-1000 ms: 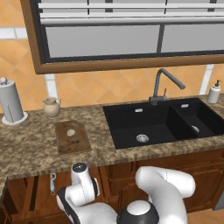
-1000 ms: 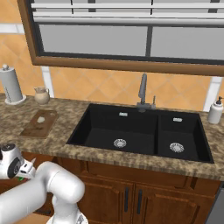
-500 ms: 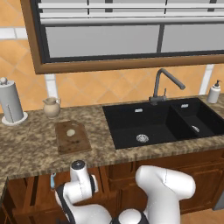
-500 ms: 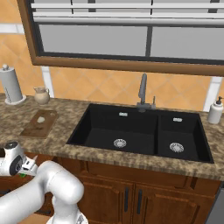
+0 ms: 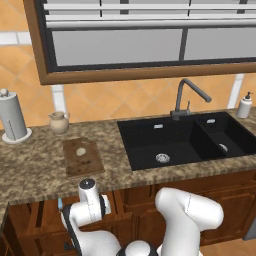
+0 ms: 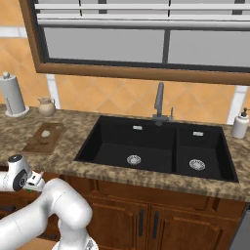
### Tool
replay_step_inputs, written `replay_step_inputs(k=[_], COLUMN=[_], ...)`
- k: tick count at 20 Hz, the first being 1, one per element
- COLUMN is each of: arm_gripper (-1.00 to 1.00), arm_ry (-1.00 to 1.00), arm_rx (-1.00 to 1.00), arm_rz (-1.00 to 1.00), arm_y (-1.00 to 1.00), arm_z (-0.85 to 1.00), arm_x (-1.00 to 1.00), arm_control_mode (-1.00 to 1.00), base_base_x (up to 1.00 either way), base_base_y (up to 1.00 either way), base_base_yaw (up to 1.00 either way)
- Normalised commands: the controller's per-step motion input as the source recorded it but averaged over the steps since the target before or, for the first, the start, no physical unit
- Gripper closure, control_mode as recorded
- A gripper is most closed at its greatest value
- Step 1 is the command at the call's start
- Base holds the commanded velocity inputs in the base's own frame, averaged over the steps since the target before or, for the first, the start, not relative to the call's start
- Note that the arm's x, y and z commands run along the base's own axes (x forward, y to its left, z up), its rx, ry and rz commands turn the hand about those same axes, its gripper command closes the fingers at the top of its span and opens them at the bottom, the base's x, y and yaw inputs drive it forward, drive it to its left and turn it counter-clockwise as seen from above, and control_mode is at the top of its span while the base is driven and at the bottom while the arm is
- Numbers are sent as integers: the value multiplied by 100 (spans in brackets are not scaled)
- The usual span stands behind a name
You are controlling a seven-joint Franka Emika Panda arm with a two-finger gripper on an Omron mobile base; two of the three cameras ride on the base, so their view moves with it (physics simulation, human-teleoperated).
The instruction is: Place the appropriate cutting tool for cutting the garlic skin on the cutting board.
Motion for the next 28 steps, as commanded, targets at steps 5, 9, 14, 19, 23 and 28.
replay_step_inputs(k=[5, 9, 14, 19, 23, 28], arm_gripper=[100, 100, 100, 100, 100, 100], arm_ry=[0, 3, 5, 4, 0, 0], arm_rx=[-7, 0, 0, 0, 0, -2], arm_rz=[-5, -5, -8, -9, -11, -8], arm_y=[0, 0, 0, 0, 4, 1], arm_z=[-90, -83, -71, -62, -51, -44], arm_x=[-24, -52, -61, -75, -69, -59], arm_control_mode=[-100, -100, -100, -100, -100, -100], base_base_x=[0, 0, 0, 0, 0, 0], base_base_y=[0, 0, 0, 0, 0, 0], base_base_yaw=[0, 0, 0, 0, 0, 0])
